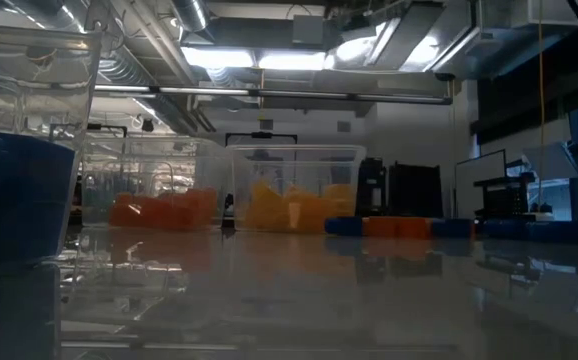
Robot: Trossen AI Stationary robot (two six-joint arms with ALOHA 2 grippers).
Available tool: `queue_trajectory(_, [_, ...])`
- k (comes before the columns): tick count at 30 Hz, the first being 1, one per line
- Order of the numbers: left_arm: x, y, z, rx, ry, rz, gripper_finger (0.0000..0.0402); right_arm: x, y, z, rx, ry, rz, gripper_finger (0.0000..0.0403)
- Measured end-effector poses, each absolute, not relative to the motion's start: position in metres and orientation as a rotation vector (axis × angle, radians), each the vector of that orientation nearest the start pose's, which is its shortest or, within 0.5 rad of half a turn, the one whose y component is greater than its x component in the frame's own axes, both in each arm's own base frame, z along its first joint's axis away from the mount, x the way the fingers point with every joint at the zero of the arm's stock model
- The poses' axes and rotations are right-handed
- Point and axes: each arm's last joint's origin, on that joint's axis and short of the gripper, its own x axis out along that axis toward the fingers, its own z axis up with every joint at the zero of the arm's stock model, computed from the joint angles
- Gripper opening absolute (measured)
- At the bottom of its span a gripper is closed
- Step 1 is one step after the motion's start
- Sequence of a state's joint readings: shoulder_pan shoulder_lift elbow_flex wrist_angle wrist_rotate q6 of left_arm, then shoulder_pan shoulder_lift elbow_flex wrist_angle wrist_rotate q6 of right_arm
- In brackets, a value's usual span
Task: Sort blocks
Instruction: Put the blue game piece into the bottom transparent bin, then put the orange game piece into the top left transparent bin
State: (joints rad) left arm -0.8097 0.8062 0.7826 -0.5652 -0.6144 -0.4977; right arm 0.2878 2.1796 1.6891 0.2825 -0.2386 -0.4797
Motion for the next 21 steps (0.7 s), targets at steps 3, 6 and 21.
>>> queue_trajectory(3, [0.1222, -0.1041, 0.2974, -0.102, 0.477, -0.073, 0.0184, 0.4885, 0.1515, 0.2374, -0.473, 0.07, 0.555, 0.0145])
queue_trajectory(6, [0.1223, -0.1041, 0.2975, -0.103, 0.476, -0.073, 0.0184, 0.4887, 0.1512, 0.2365, -0.475, 0.079, 0.544, 0.0145])
queue_trajectory(21, [0.1222, -0.1041, 0.2974, -0.103, 0.476, -0.073, 0.0184, 0.4887, 0.1512, 0.2365, -0.473, 0.08, 0.543, 0.0247])
